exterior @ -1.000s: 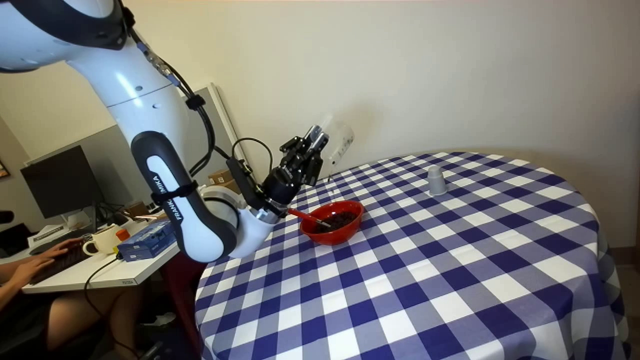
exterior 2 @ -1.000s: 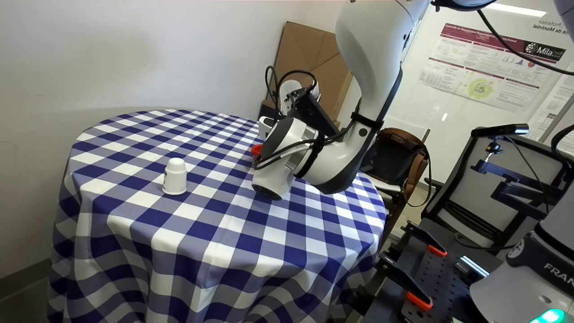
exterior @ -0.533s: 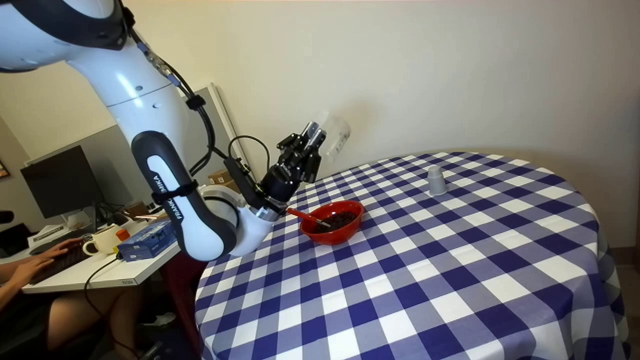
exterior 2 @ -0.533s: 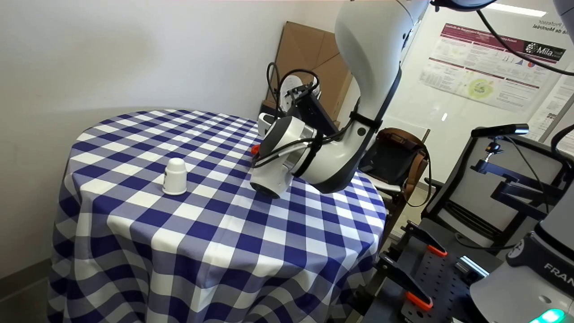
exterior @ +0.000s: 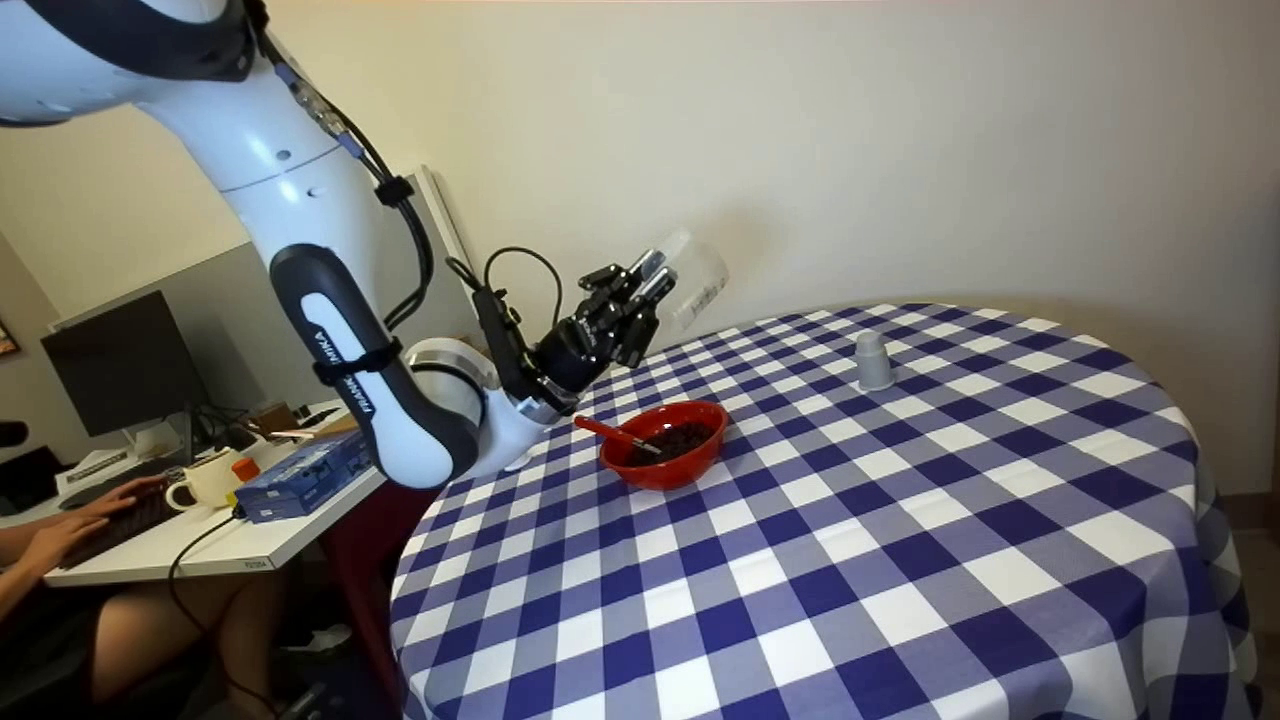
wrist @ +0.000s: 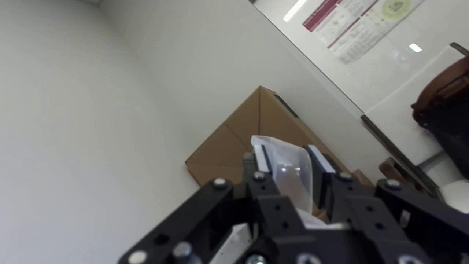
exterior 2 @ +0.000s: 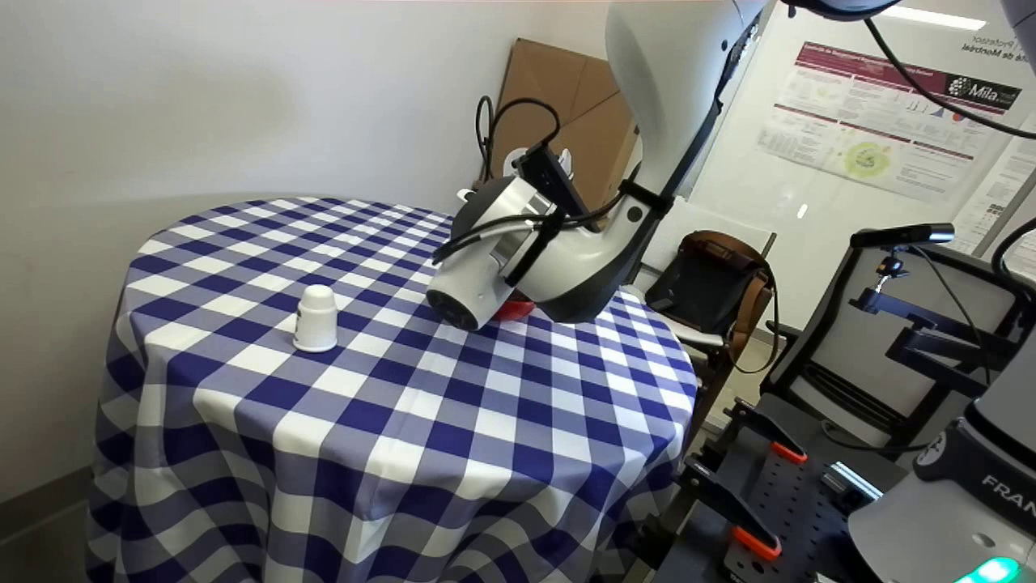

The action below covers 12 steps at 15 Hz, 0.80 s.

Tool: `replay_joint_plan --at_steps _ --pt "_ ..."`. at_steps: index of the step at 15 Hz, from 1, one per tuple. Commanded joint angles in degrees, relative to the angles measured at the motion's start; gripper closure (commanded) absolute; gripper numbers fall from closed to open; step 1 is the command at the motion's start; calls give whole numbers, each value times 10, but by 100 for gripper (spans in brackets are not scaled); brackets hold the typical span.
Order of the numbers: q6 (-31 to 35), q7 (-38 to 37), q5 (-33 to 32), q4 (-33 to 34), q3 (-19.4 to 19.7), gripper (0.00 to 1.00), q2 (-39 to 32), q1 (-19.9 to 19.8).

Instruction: Pour the contents from the clear jar into the red bowl then put the clear jar on the table

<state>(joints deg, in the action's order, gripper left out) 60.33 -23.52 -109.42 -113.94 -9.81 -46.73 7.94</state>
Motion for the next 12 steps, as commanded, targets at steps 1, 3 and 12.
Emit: replay_joint_plan --at_steps 1,3,12 --pt "88 70 43 26 -16 89 40 -29" --pt "143 109 66 43 -14 89 61 -42" --pt "388 350 197 147 32 89 122 -123"
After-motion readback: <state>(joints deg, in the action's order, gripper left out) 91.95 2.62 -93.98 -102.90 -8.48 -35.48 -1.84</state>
